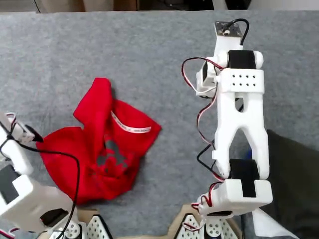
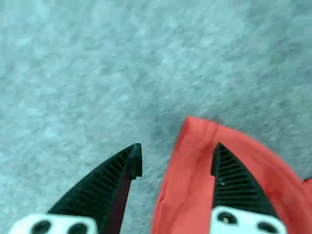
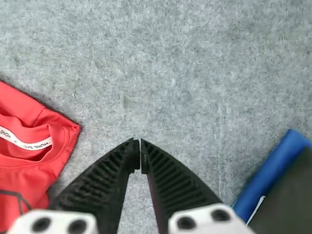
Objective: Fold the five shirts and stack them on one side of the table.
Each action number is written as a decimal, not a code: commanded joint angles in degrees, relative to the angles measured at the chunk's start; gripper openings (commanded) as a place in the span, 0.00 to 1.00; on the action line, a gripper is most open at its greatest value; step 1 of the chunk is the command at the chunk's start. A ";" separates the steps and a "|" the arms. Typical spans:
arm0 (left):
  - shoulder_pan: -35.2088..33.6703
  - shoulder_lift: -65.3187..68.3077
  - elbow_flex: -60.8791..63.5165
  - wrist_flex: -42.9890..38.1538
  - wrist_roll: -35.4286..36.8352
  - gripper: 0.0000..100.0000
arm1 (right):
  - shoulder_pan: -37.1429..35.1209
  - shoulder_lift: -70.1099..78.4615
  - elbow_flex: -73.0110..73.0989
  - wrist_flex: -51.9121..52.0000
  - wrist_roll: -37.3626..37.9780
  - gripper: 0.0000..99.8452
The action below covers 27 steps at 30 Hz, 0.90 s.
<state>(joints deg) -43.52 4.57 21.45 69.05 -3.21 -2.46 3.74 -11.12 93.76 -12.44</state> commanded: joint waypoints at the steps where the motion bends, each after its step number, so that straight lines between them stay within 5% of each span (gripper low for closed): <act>1: 2.99 -0.40 0.53 -3.69 2.64 0.23 | -0.75 -0.57 -2.77 0.09 0.18 0.02; 8: 3.34 -0.40 6.95 -11.25 4.13 0.23 | -0.66 -0.57 -2.77 0.18 0.18 0.02; 21: 3.52 -0.40 8.53 -10.64 4.04 0.23 | -0.57 -0.57 -2.77 -0.09 0.18 0.02; 27: 3.87 -0.31 9.67 -10.99 3.87 0.09 | -0.75 -0.57 -2.86 -0.09 0.18 0.02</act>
<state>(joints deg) -40.00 4.40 30.33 57.63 0.57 -2.46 3.74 -11.12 93.76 -12.44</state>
